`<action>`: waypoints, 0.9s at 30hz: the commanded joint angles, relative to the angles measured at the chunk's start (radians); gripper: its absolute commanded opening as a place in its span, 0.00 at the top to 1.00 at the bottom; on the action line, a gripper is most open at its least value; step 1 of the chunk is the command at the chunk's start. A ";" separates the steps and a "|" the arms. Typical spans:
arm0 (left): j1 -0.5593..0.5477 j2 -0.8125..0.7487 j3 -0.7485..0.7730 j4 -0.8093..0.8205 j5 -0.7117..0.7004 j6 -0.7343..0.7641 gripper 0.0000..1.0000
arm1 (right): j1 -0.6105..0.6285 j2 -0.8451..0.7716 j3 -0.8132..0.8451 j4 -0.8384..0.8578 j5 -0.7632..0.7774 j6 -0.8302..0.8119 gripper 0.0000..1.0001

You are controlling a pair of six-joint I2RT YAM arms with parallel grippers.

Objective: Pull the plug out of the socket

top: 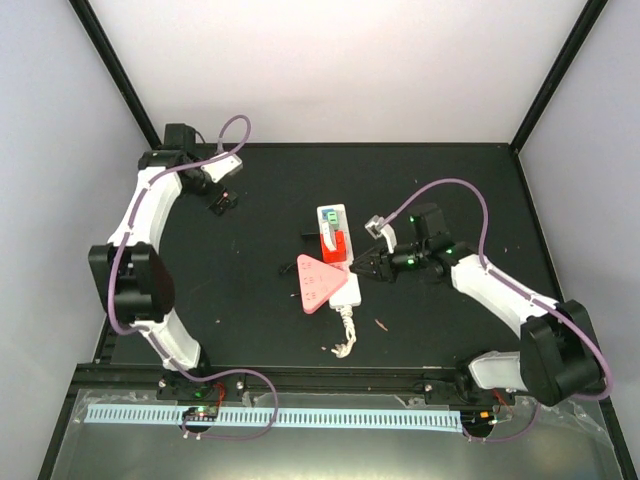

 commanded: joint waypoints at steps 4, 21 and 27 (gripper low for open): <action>0.002 -0.170 -0.155 0.010 0.267 -0.174 0.01 | -0.018 -0.069 0.041 -0.069 0.081 -0.065 0.67; -0.002 -0.530 -0.481 0.113 0.651 -0.405 0.01 | -0.017 -0.186 0.055 -0.064 0.152 -0.046 0.41; -0.043 -0.655 -0.771 0.377 0.796 -0.613 0.01 | -0.017 -0.208 -0.020 -0.003 0.143 -0.050 0.38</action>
